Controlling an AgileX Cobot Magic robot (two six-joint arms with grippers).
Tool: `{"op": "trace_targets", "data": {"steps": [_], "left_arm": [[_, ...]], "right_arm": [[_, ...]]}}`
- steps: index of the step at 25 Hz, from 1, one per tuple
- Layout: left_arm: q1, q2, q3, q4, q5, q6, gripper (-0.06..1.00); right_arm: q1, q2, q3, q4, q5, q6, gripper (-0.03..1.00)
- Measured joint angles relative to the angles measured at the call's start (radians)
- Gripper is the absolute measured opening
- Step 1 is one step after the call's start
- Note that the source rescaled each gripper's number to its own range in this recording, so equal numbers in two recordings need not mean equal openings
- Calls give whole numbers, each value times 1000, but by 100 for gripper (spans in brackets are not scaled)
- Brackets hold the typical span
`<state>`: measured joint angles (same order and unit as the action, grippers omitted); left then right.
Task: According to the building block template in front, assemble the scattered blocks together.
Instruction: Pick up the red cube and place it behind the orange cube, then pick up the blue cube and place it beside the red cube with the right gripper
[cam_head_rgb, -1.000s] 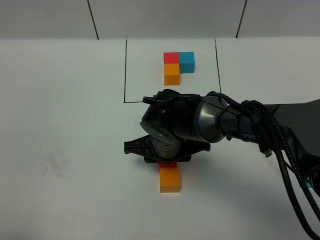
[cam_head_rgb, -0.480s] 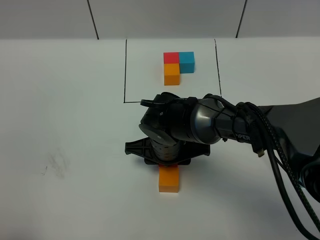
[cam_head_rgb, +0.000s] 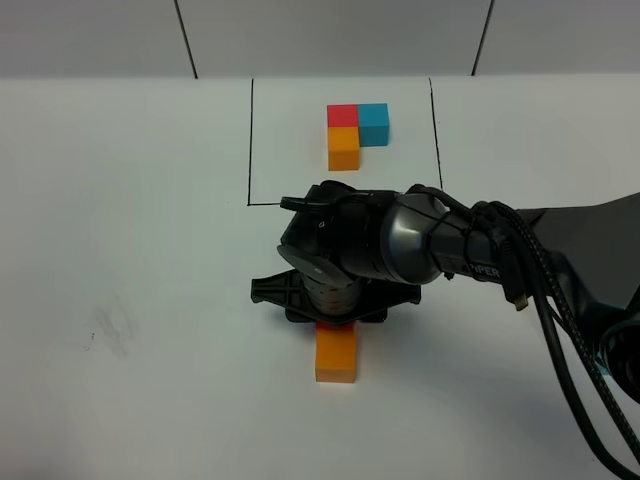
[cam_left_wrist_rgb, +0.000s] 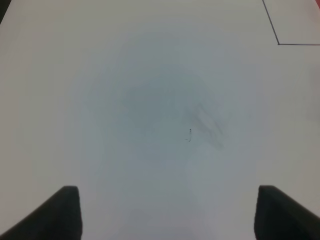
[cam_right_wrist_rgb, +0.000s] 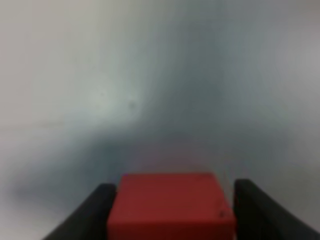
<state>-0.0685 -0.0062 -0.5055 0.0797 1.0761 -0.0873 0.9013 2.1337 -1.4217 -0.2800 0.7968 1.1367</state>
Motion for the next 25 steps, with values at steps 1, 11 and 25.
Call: {"op": "trace_targets", "data": {"steps": [1,11,25], "left_arm": [[0,0,0,0,0,0,59],[0,0,0,0,0,0,59],[0,0,0,0,0,0,59]], "right_arm": [[0,-3,-5,-14,9,-3,49],[-50,-147,-50,-318,124,19,99],[-489,-609,-54,-366,409,-449,100]]}}
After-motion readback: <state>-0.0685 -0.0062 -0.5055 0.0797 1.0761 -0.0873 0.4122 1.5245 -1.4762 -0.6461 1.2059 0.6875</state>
